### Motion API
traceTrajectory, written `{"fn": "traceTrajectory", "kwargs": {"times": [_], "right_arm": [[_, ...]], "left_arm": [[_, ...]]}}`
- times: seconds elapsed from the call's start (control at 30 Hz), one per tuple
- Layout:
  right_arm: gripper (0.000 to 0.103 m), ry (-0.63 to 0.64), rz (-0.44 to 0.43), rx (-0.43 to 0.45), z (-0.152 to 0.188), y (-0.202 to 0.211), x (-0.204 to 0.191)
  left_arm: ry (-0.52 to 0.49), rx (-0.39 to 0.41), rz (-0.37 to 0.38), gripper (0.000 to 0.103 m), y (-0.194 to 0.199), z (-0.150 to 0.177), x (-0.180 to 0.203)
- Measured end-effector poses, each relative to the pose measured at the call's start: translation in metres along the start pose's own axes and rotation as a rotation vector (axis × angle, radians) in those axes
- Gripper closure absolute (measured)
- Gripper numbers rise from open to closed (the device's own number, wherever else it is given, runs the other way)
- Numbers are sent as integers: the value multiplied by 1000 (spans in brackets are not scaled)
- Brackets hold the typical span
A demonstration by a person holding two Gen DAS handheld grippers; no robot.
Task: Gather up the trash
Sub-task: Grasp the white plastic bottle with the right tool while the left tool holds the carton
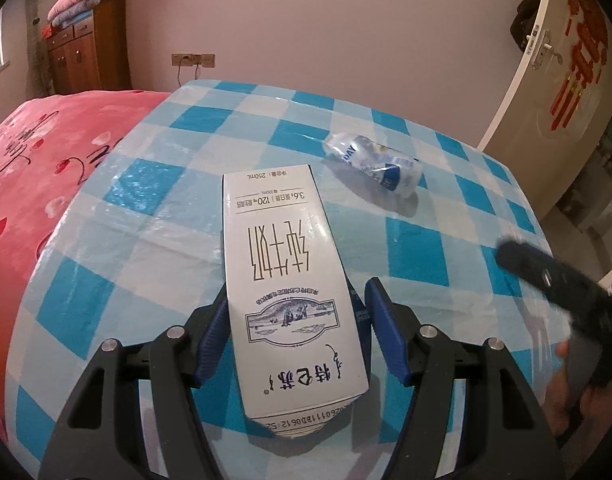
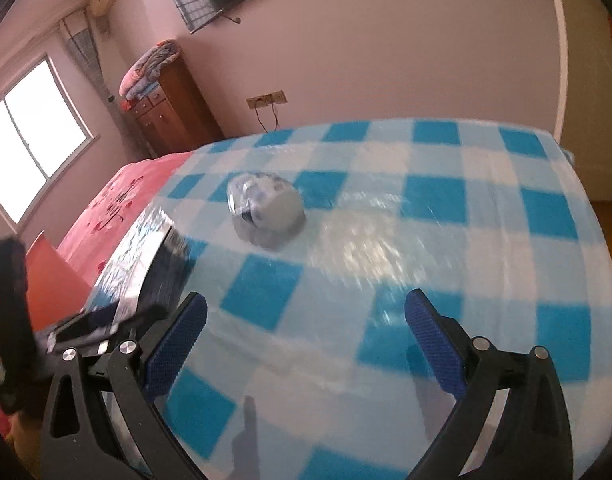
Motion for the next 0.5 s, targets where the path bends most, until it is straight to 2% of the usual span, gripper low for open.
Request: {"fn": "traceTrajectory", "kwargs": {"times": [0.07, 0.13, 0.17, 0.4, 0.5], "right_arm": [[6, 13, 9, 15, -10, -9, -5], [12, 39, 10, 24, -17, -16, -11], [17, 58, 7, 16, -22, -23, -15], [17, 109, 3, -34, -38, -62, -30], [13, 120, 4, -60, -45, -79, -33]], "left_arm": [[-2, 4, -2, 38, 2, 0, -3], [0, 5, -1, 38, 3, 0, -7], [2, 6, 0, 38, 4, 1, -9], [-1, 18, -9, 38, 5, 1, -19], [-1, 14, -4, 38, 3, 1, -21]]}}
Point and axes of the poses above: each gripper's, at about its wrist camera, not at the fingertips, and y roughly against the way its jaws point, x to its right, z to its underside, the point moved 3 cm from there along -y, roughly the way its jaws point, and after that the axes turned 3 degrees about y, right-handed, at the moved point
